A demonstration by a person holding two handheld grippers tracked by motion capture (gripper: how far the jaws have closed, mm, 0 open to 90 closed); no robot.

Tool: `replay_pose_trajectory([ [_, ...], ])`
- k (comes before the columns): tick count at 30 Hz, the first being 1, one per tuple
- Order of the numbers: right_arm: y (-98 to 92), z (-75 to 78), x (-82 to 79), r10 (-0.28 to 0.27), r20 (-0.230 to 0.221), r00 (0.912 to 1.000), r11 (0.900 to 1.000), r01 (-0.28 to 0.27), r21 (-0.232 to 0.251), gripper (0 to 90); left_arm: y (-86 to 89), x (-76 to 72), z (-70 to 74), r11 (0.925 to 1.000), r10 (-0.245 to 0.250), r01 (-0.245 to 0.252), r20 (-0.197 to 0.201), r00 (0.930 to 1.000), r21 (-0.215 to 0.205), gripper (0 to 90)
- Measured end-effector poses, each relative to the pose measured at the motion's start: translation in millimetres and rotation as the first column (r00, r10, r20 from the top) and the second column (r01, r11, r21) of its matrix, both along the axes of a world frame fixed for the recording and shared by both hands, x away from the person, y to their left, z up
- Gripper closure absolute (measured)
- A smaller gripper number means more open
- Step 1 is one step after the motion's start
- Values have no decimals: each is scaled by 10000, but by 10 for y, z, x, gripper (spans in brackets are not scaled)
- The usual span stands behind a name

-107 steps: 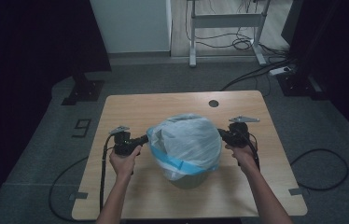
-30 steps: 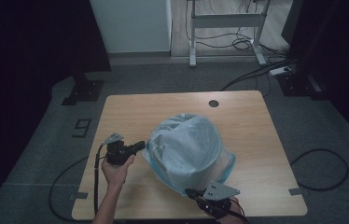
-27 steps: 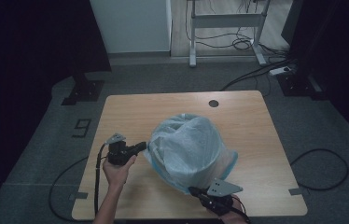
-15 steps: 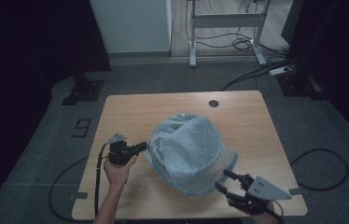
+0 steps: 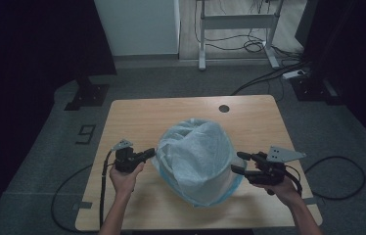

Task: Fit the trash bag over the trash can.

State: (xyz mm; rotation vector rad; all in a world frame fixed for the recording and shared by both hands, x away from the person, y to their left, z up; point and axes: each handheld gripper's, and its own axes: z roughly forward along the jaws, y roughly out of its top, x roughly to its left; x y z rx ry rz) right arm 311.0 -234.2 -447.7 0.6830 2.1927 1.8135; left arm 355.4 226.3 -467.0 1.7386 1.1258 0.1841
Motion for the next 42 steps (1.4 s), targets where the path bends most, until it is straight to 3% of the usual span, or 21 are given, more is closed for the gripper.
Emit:
replay_pose_trajectory([
  [4, 72, -8, -21, -179, 202, 9996, 9989, 187, -421, 866, 1, -3, 3, 10000, -10, 10, 47, 10000, -22, 892],
  [5, 79, -12, -24, -234, 234, 9995, 9988, 244, -425, 886, 2, -3, 4, 10000, -6, 6, 53, 10000, -21, 892],
  [8, 86, -60, -16, -697, 109, 9975, 9966, 701, -430, 888, 3, 3, -3, 10000, 18, -18, -3, 10000, 56, 893],
  [11, 124, -233, 50, -1173, -437, 9921, 9874, 1118, -1115, 888, 0, 16, -15, 9999, 51, -48, -142, 9999, 165, 894],
  [14, 172, -439, 132, -1637, -1369, 9770, 9766, 1409, -1626, 887, -15, 23, -26, 9997, 19, -14, -232, 9997, 238, 895],
  [17, 247, -579, 158, -1820, -1900, 9648, 9719, 1472, -1837, 887, -30, 29, -36, 9994, -18, 28, -322, 9995, 331, 895],
  [20, 344, -683, 167, -2035, -2071, 9569, 9597, 1531, -2358, 887, -44, 49, -61, 9990, -46, 71, -569, 9984, 436, 895],
  [24, 391, -787, 190, -2339, -2355, 9433, 9528, 1741, -2488, 885, -79, 66, -95, 9977, -188, 242, -848, 9962, 639, 894],
  [27, 411, -829, 183, -2402, -2419, 9401, 9549, 1839, -2332, 867, -101, 78, -115, 9971, -313, 382, -1025, 9942, 664, 892],
  [31, 413, -845, 166, -2692, -2229, 9369, 9501, 2206, -2204, 802, -113, 72, -119, 9967, -408, 474, -978, 9944, 663, 883],
  [35, 356, -800, 140, -2737, -2016, 9404, 9564, 2439, -1610, 712, -84, 46, -92, 9968, -473, 512, -629, 9969, 617, 821],
  [39, 307, -737, 95, -2805, -1662, 9454, 9567, 2614, -1279, 598, -1, 13, -38, 9979, -476, 486, -247, 9986, 419, 760],
  [42, 271, -699, 51, -2935, -1518, 9438, 9545, 2805, -1014, 503, 44, -29, 3, 9974, -630, 631, -44, 9980, 341, 669],
])
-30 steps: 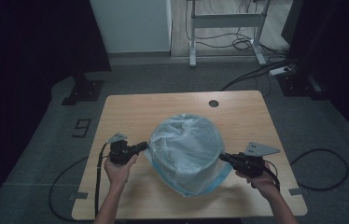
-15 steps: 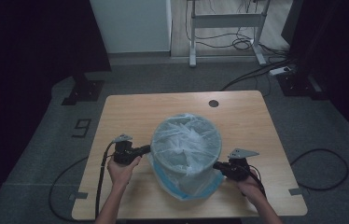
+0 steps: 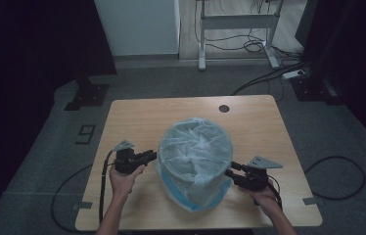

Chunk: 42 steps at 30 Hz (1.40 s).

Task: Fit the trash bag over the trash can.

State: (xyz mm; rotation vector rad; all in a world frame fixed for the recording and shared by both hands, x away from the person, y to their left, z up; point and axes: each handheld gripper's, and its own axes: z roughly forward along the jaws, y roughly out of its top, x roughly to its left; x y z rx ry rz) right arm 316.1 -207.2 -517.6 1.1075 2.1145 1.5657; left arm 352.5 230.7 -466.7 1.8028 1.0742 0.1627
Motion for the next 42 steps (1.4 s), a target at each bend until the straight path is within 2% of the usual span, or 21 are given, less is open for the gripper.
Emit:
replay_pose_trajectory([
  [3, -41, 30, -52, -67, 148, 9999, 9999, 64, 158, 460, 34, -65, 39, 9998, -178, 179, 244, 9995, -27, 605],
  [7, -94, 48, -103, -87, 194, 9998, 9997, 83, 208, 449, 66, -166, 72, 9983, -533, 546, 614, 9967, -190, 553],
  [11, -115, 60, -144, -7, 257, 9997, 9996, 0, 266, 450, 94, -258, 53, 9919, -1039, 1095, 849, 9910, -645, 488],
  [14, -98, 61, -165, 107, 260, 9996, 9995, -114, 285, 449, 67, -313, 17, 9820, -1710, 1778, 1002, 9802, -632, 416],
  [17, -70, 53, -182, 248, 265, 9993, 9993, -256, 287, 449, 0, -349, -15, 9654, -2513, 2568, 1015, 9626, -453, 356],
  [19, -52, 44, -189, 293, 262, 9992, 9990, -301, 323, 449, -51, -363, -37, 9561, -2861, 2910, 1026, 9527, -354, 331],
  [21, -36, 33, -191, 323, 249, 9992, 9989, -331, 330, 449, -96, -364, -64, 9504, -3065, 3101, 959, 9470, -242, 334],
  [26, -17, 9, -203, 384, 207, 9990, 9986, -391, 350, 449, -196, -362, -140, 9461, -3222, 3191, 624, 9446, 547, 403],
  [28, -15, -8, -211, 401, 169, 9991, 9987, -406, 320, 449, -237, -364, -168, 9449, -3198, 3144, 504, 9462, 915, 413],
  [30, -16, -26, -217, 407, 154, 9991, 9987, -411, 315, 449, -268, -364, -182, 9459, -3082, 3020, 378, 9506, 1184, 420],
  [33, -35, -29, -232, 360, 187, 9992, 9985, -367, 394, 448, -257, -392, -147, 9438, -3063, 2966, 485, 9507, 1461, 420],
  [38, -112, 0, -275, 248, 360, 9990, 9978, -269, 606, 438, -75, -454, -6, 9552, -2841, 2729, 975, 9538, 1142, 398],
  [42, -175, 2, -306, 150, 434, 9989, 9977, -178, 652, 425, 19, -471, 140, 9560, -2891, 2778, 1432, 9465, 941, 384],
])
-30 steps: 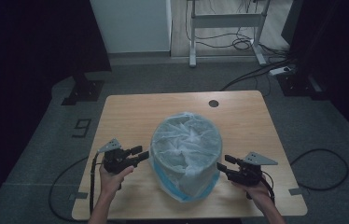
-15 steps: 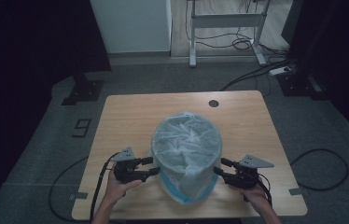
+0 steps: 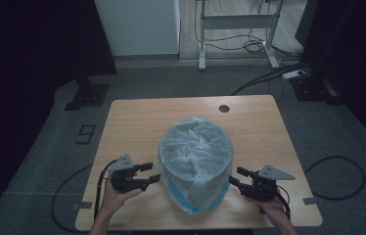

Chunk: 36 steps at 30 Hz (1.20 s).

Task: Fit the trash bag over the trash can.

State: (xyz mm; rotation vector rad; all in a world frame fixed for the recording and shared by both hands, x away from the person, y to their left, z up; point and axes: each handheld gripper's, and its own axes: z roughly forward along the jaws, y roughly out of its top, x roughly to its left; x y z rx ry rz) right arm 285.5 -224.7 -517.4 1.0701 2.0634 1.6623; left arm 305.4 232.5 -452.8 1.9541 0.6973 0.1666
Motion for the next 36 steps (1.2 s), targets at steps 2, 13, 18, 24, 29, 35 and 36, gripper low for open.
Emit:
replay_pose_trajectory([
  [2, -32, -2, -14, -59, 30, 10000, 10000, 59, 14, 420, 7, 8, 89, 9999, -114, 114, 221, 9997, -18, 382],
  [13, -142, -2, -89, -16, 58, 10000, 9997, 14, 239, 399, -165, 113, 592, 9953, -964, 944, 1258, 9874, 217, 382],
  [18, -161, -23, -103, -11, -19, 10000, 9997, 12, 249, 396, -269, 209, 758, 9885, -1495, 1450, 1398, 9788, 416, 375],
  [24, -199, -58, -113, -88, -115, 9999, 9995, 91, 293, 395, -325, 368, 847, 9781, -2077, 2038, 1261, 9700, 426, 374],
  [29, -214, -70, -111, -125, -182, 9998, 9994, 131, 326, 394, -422, 552, 897, 9660, -2574, 2529, 1046, 9606, 540, 370],
  [35, -225, -92, -111, -173, -246, 9995, 9993, 181, 317, 394, -644, 770, 966, 9457, -3146, 3077, 568, 9475, 1045, 404],
  [36, -226, -94, -113, -177, -251, 9995, 9993, 185, 320, 394, -694, 810, 971, 9412, -3218, 3143, 458, 9457, 1240, 413],
])
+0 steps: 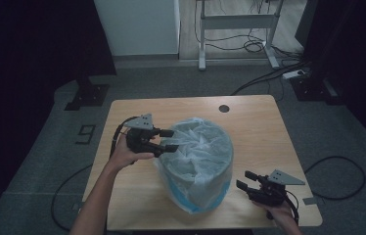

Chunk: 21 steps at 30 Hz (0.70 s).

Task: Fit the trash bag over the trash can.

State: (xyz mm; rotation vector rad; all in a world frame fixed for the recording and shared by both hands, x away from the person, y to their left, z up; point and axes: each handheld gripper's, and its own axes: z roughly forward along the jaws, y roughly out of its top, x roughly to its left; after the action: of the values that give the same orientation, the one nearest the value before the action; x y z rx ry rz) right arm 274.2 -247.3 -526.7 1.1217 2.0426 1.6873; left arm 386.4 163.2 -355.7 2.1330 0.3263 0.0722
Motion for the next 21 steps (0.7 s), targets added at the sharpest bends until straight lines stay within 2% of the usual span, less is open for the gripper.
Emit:
replay_pose_trajectory([
  [3, 2, -2, -8, 5, -6, 10000, 10000, -5, -2, 394, -159, 95, 15, 9978, -79, 91, -183, 9998, 663, 457],
  [5, 3, -5, -15, 22, -15, 10000, 10000, -22, -4, 394, -274, 135, 14, 9926, -147, 181, -294, 9995, 1202, 520],
  [6, 3, -8, -17, 15, -23, 10000, 10000, -15, -4, 394, -329, 151, 10, 9872, -206, 260, -362, 9991, 1572, 554],
  [9, 1, -16, -23, 12, -59, 10000, 10000, -12, -13, 395, -483, 172, -17, 9652, -405, 557, -643, 9971, 2557, 640],
  [12, -2, -14, -32, 17, -61, 10000, 10000, -17, -15, 396, -610, 170, -63, 9343, -544, 802, -833, 9950, 3473, 688],
  [15, -5, -14, -37, 13, -48, 10000, 10000, -13, -12, 396, -710, 170, -114, 9054, -484, 828, -924, 9945, 4164, 693],
  [17, -3, -13, -40, -1, -69, 10000, 10000, 1, -17, 396, -756, 162, -141, 8907, -495, 886, -986, 9939, 4458, 677],
  [19, 1, -15, -40, 14, -65, 10000, 10000, -14, -30, 395, -776, 158, -156, 8846, -481, 882, -985, 9940, 4580, 637],
  [20, 1, -16, -40, 15, -71, 10000, 10000, -15, -36, 396, -769, 156, -150, 8859, -449, 842, -964, 9943, 4561, 611],
  [21, 0, -16, -41, 11, -74, 10000, 10000, -11, -42, 396, -749, 156, -133, 8917, -413, 777, -908, 9950, 4460, 591],
])
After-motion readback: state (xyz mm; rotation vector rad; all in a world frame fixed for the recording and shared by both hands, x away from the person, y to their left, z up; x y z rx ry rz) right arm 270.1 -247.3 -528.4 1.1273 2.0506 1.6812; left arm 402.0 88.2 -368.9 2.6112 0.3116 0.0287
